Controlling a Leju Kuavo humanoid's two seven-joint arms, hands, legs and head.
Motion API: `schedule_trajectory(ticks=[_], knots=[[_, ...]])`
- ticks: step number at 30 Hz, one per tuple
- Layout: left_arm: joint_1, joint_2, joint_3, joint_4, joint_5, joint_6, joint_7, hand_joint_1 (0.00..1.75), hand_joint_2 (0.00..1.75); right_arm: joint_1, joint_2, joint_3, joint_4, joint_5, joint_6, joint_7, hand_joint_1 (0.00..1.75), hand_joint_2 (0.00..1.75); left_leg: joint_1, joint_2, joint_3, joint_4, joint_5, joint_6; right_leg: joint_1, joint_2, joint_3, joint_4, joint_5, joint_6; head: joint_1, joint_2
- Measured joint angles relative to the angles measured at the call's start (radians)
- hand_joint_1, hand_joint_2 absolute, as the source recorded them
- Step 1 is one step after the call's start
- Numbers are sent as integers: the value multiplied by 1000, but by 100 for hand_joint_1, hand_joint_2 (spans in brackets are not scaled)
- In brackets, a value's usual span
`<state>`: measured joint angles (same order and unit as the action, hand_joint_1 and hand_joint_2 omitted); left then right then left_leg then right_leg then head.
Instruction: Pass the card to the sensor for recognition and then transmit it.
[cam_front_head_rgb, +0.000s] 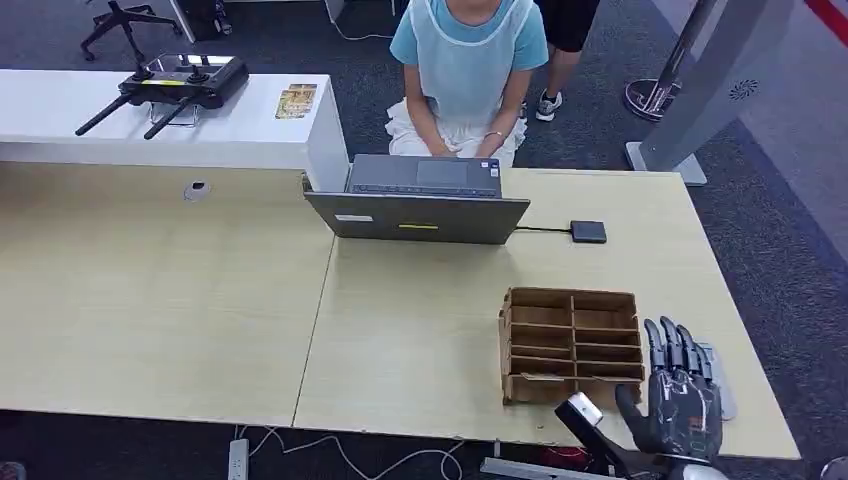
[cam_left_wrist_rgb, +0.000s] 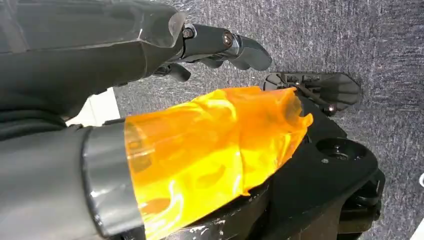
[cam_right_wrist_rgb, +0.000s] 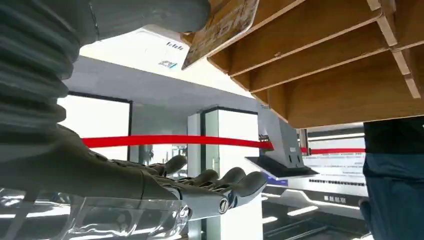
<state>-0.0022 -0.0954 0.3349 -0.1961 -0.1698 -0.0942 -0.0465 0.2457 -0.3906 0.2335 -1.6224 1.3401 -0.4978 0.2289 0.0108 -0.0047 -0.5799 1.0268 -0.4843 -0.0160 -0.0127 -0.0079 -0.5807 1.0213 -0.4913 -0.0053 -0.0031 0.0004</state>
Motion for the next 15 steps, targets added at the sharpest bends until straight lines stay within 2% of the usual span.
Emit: schedule_trajectory(ticks=[5, 9, 15], knots=[[0, 0, 0, 0, 0, 0, 0, 0, 0, 0, 2, 0, 0, 1, 0, -4, 31, 175, 0, 0, 0, 0, 0, 0, 0, 0, 0, 0, 0, 0, 0, 0], [0, 0, 0, 0, 0, 0, 0, 0, 0, 0, 3, 1, 0, 1, 0, -5, 40, 175, 0, 0, 0, 0, 0, 0, 0, 0, 0, 0, 0, 0, 0, 0], [0, 0, 0, 0, -2, -1, 0, 0, 0, 0, 4, 4, 0, -5, 6, -7, 42, 175, 0, 0, 0, 0, 0, 0, 0, 0, 0, 0, 0, 0, 0, 0]])
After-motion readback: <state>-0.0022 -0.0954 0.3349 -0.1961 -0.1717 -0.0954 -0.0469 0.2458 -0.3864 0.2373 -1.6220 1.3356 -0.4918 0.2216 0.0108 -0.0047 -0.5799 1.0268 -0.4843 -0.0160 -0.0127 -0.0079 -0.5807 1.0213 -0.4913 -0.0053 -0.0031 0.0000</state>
